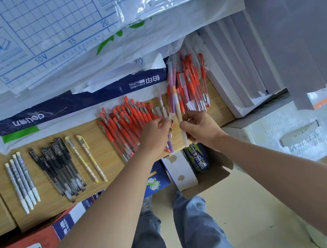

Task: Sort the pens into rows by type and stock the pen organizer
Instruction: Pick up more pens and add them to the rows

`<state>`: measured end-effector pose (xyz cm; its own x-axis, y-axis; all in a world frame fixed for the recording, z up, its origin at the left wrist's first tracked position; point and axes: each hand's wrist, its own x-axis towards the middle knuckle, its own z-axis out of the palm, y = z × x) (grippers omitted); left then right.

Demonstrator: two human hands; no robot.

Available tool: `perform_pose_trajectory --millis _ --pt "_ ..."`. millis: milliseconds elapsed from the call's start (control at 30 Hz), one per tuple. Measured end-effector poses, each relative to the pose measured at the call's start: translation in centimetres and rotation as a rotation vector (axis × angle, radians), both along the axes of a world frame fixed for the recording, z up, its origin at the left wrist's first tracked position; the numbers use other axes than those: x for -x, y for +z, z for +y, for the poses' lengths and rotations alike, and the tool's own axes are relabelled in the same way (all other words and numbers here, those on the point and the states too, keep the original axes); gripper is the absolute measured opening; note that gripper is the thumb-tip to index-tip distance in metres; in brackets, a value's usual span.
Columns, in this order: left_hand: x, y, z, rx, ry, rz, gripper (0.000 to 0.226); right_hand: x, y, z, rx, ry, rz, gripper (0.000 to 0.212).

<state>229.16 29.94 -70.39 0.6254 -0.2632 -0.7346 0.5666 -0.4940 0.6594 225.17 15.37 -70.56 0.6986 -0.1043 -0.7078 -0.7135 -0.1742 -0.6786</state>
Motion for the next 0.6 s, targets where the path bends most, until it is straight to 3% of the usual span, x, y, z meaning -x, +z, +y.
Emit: perform_pose_trajectory --millis 100,200,300,400,467,600 --pt "-0.4 0.2 -1.4 0.042 0.129 0.098 0.028 0.1 0.2 -0.4 0.041 0.171 -0.026 0.008" --pt "-0.5 -0.4 -1.8 0.021 0.142 0.021 0.020 0.2 0.2 -1.1 0.084 0.263 -0.078 0.011" --pt "-0.5 -0.6 -1.2 -0.057 0.130 -0.053 0.023 0.1 -0.2 -2.1 0.423 0.205 -0.215 0.012" --pt "-0.4 -0.7 -0.5 -0.136 0.072 -0.101 0.031 0.0 -1.1 -3.4 0.732 0.192 -0.128 0.026" --pt "-0.4 -0.6 -0.3 -0.156 0.028 -0.112 0.032 0.1 -1.7 -3.7 0.812 0.326 -0.037 0.038" --pt "-0.3 -0.5 -0.1 -0.158 -0.031 -0.135 0.032 0.1 -2.3 -3.8 0.857 0.408 -0.067 0.023"
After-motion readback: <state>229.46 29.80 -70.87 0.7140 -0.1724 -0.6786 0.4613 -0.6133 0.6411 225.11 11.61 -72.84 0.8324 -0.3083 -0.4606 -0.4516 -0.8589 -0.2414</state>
